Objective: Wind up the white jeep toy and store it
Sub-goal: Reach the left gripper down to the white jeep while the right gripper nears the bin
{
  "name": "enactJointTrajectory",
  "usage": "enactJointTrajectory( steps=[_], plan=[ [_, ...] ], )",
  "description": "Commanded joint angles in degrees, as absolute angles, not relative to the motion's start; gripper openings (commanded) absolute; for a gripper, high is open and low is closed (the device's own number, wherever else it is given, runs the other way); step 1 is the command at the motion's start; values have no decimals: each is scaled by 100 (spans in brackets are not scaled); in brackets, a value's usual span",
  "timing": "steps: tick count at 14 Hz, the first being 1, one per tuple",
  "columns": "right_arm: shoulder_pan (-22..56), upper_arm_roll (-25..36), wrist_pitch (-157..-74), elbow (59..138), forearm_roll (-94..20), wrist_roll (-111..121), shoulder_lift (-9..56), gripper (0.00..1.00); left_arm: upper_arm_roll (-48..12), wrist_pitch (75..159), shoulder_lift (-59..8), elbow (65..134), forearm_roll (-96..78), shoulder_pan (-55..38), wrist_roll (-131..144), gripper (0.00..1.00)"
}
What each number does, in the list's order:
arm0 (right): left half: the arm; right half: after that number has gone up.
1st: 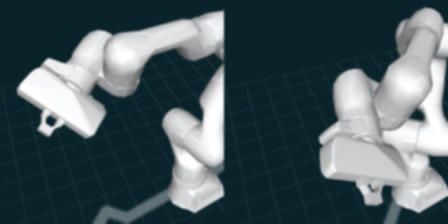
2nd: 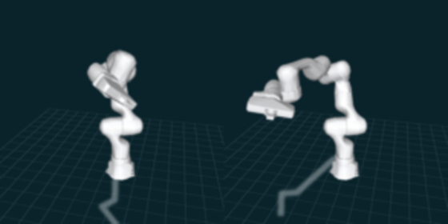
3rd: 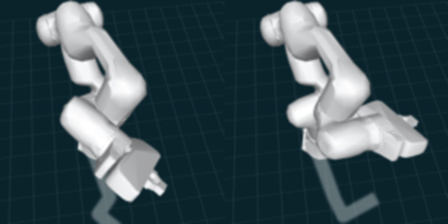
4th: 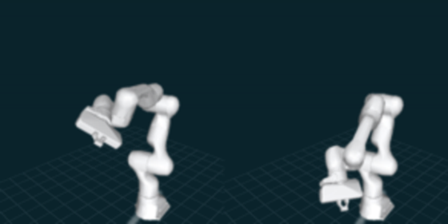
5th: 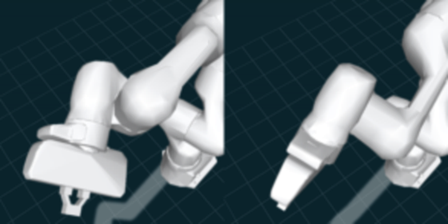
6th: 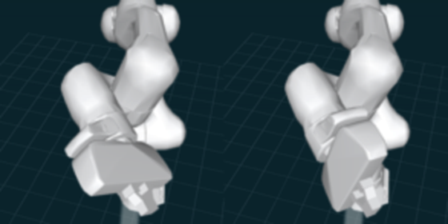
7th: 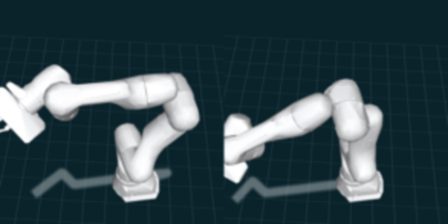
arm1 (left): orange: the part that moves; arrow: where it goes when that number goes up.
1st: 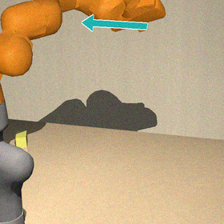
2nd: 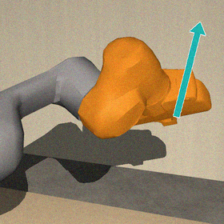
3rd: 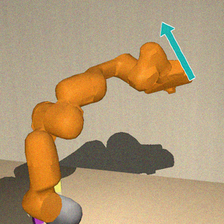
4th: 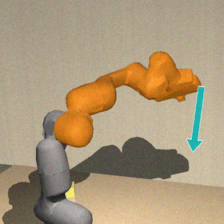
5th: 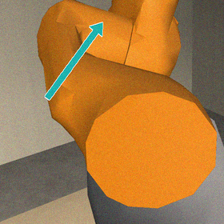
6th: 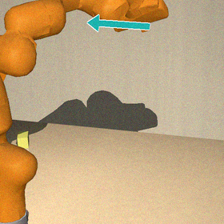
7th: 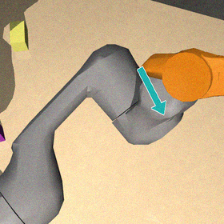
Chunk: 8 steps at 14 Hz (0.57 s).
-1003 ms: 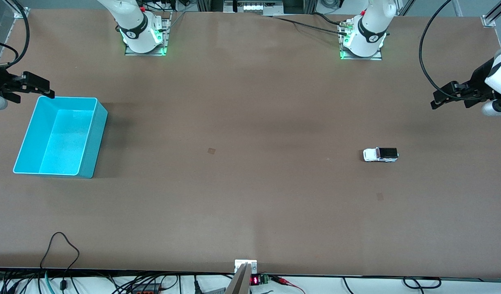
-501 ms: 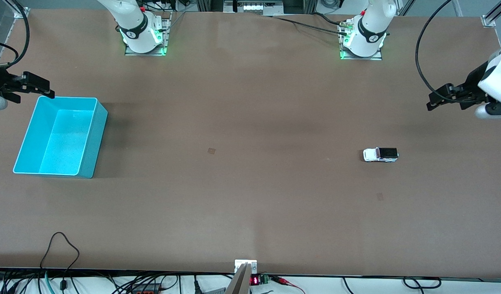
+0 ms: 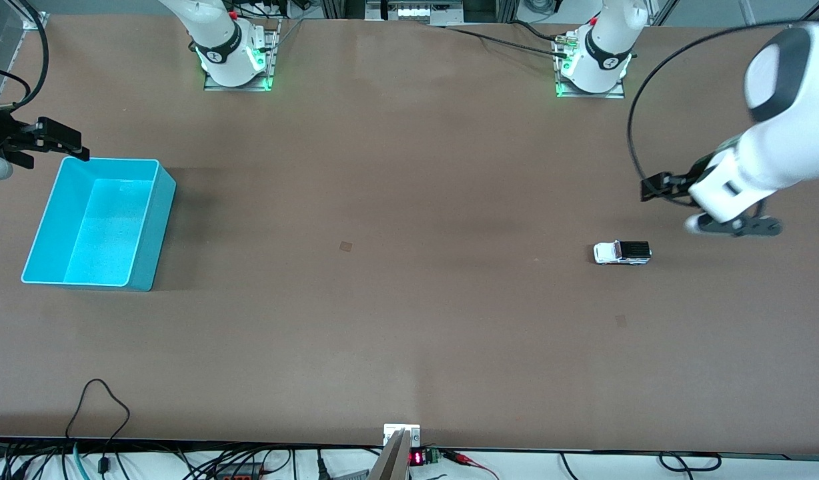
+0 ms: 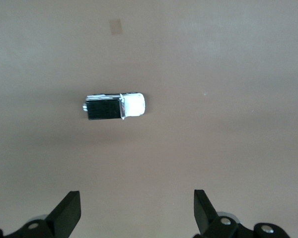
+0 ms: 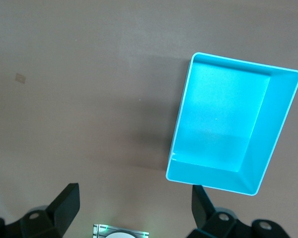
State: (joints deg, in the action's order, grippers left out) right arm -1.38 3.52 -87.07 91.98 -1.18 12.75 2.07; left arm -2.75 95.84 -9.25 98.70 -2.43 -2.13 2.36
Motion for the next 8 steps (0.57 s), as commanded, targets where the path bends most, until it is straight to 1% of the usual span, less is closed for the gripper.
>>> enactJointTrajectory(
  steps=[1, 5, 7, 8],
  plan=[
    [-193, 325, -8604, 9062, -229, 1310, 264, 100, -255, 9798, -1344, 9738, -141, -368, 220, 100],
    [-211, 325, -8517, 9062, -237, 1318, 378, 100, -255, 10202, -1704, 10071, -132, -177, -1147, 100],
    [-193, 325, -8368, 9053, -229, 1318, 693, 100, -255, 10720, -1775, 10431, -132, 34, -2113, 100],
    [-185, 325, -8211, 9061, -185, 1284, 842, 100, -255, 10888, -1845, 10485, -132, 105, -2605, 100]
  ],
)
